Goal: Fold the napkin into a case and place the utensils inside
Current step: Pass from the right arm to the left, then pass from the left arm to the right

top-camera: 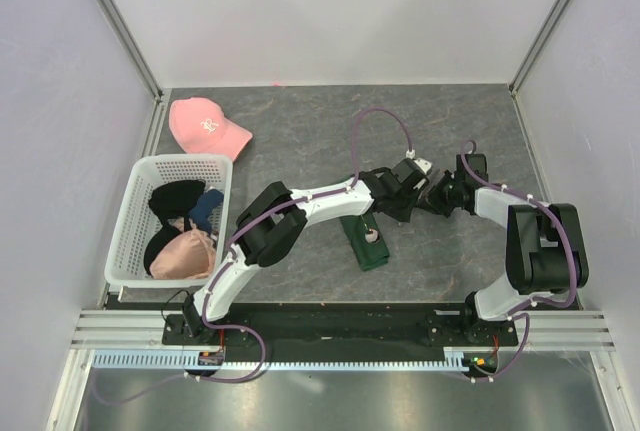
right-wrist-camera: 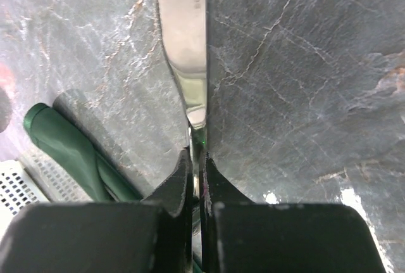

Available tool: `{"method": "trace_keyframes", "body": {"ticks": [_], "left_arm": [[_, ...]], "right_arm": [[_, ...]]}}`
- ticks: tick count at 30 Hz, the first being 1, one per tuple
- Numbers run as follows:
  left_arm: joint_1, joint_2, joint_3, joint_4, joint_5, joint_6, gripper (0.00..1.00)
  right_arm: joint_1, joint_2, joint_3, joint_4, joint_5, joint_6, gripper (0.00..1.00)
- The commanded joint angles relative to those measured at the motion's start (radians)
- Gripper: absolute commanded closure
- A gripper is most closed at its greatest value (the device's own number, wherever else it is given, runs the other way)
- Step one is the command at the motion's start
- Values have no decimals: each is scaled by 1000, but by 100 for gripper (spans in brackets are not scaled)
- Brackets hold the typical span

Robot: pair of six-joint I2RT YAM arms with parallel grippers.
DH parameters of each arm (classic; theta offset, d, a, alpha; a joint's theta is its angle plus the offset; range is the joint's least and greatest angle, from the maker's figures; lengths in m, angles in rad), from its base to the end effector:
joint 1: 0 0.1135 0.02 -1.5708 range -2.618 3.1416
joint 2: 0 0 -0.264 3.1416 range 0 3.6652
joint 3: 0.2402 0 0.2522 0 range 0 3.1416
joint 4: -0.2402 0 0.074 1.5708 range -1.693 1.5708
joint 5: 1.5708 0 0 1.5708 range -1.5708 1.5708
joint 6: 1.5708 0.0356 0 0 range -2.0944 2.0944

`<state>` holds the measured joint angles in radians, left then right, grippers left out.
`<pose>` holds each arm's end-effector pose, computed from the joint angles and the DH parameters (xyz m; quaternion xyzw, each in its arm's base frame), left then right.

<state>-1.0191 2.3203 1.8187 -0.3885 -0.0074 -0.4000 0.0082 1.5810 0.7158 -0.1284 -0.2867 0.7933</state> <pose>0.2688 -0.4363 0.1564 0.2860 0.8982 -0.2148 0.2555 0.2861 0.0124 0.1393 0.3254 0.8922 0.2360 0.2059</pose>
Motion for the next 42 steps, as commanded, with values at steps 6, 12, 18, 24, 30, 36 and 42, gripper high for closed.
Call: {"method": "trace_keyframes", "body": {"ticks": [6,12,18,24,30,36,42], "left_arm": [[-1,-1,5,-35,95,44,98],[7,-26,11,-32,130,38,98],[5,-24,10,-29,138,27,98],[4,-47,-13,-21,100,20,98],[-10,-71,-50,11,64,6,98],[-19,-78,-29,23,75,1,98],[-26,-81,-13,22,76,0,98]], "right_arm": [[-73,34,34,-142,87,-147,72],[-80,30,62,-177,77,-198,47],[-65,66,62,-186,90,-180,45],[-16,100,96,-241,194,-109,53],[25,112,126,-287,281,-83,55],[65,117,126,-293,311,-59,55],[78,120,85,-283,323,-22,69]]}}
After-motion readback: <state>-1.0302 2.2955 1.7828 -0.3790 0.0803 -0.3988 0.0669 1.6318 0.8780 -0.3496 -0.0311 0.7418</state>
